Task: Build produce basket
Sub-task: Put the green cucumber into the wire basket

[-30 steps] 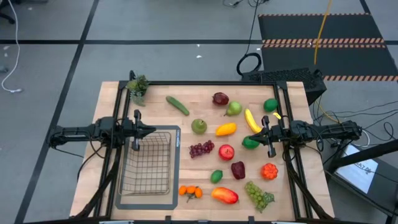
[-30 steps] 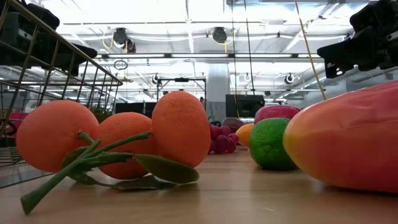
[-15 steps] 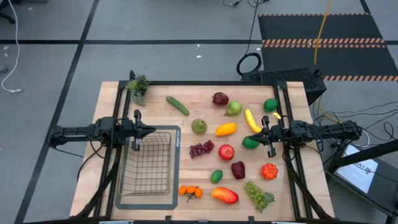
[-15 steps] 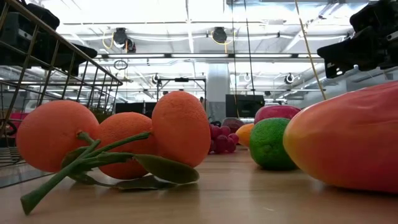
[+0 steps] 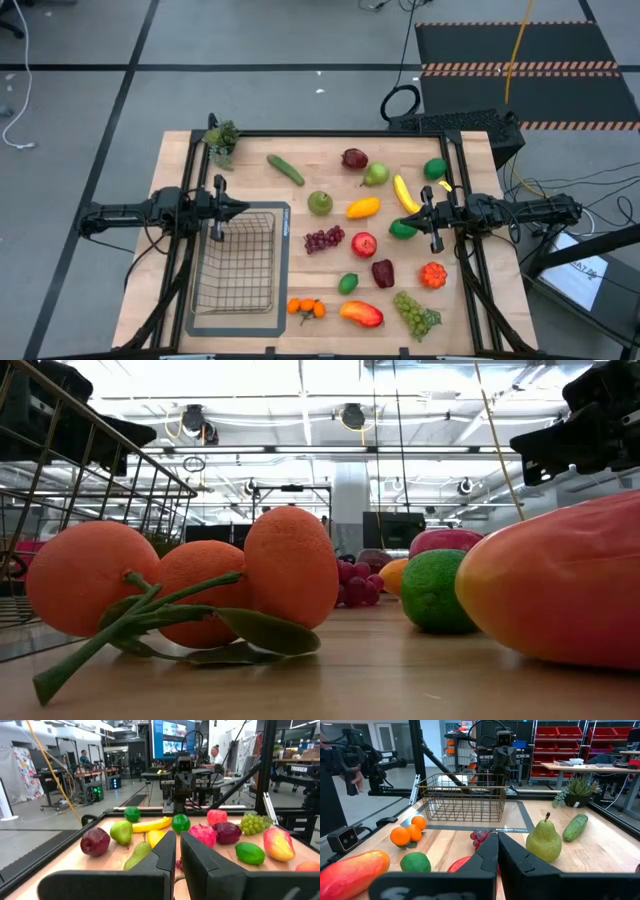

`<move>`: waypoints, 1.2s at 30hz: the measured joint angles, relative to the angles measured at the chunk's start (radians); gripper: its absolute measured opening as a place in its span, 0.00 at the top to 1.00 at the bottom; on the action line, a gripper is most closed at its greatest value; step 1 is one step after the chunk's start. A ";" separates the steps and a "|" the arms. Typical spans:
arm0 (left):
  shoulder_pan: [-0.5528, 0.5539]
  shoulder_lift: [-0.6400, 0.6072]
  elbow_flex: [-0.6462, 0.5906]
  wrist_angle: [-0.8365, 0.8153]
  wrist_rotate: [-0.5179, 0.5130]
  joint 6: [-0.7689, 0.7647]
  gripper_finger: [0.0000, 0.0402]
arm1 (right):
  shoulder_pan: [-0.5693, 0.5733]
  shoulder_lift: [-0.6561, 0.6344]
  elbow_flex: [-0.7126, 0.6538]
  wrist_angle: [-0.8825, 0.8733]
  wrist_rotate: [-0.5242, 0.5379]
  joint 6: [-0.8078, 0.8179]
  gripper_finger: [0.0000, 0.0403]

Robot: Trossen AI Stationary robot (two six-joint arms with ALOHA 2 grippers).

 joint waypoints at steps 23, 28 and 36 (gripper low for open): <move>-0.001 0.370 0.785 -0.421 -0.056 -0.074 0.99 | 0.000 0.000 0.000 0.000 0.000 0.000 1.00; -0.001 0.559 1.134 -0.595 -0.095 -0.044 0.99 | 0.000 0.000 0.000 0.000 0.000 0.000 1.00; -0.001 0.844 1.624 -0.831 -0.132 -0.032 0.99 | 0.000 0.000 0.000 0.000 0.000 0.000 1.00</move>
